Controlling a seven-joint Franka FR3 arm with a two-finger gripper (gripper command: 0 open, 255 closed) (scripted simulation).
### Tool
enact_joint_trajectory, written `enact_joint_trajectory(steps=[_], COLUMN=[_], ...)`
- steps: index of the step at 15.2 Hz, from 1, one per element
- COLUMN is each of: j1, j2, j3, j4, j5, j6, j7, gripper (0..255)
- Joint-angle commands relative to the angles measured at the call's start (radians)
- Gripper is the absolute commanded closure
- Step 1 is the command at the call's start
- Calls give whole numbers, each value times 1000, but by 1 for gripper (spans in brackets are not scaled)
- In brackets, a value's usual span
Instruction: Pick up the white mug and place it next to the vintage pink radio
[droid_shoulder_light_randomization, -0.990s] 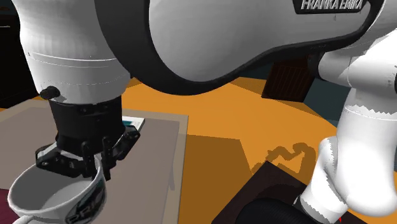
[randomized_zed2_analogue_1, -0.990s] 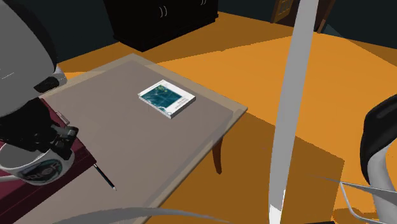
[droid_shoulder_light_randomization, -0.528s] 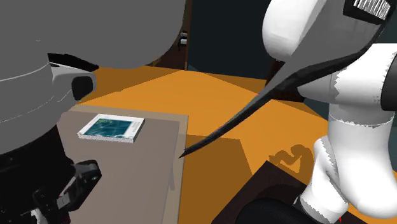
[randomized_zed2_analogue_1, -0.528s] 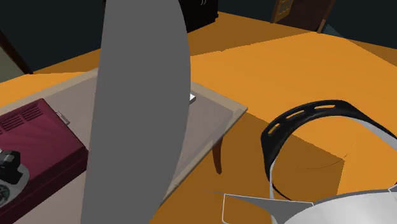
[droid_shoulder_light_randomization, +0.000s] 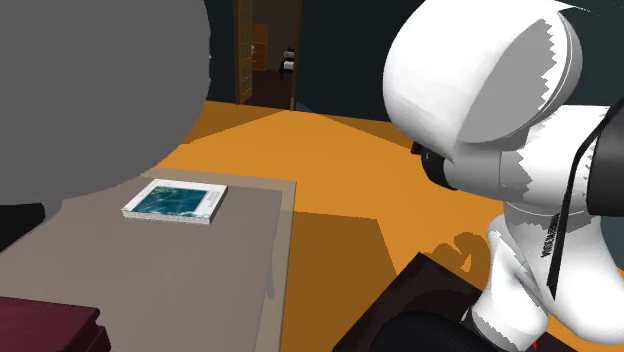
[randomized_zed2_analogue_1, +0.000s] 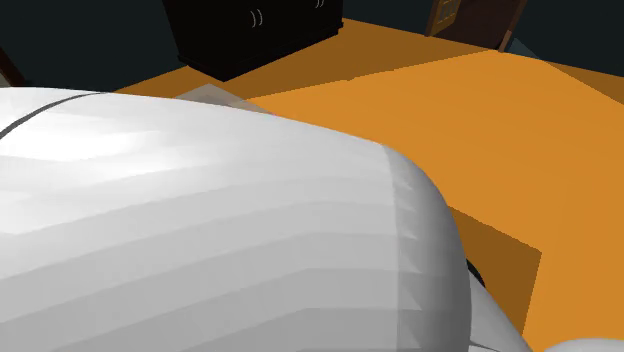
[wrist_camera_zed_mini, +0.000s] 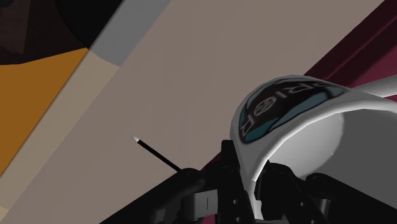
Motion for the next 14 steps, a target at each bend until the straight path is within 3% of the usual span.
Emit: enact_joint_trajectory(steps=[1,14], j1=[-9,-60], j2=[-4,-19], j3=[1,0], j4=[-36,-245], j5=[1,-1], j6=[31,213], j7=[7,40], gripper=[255,255])
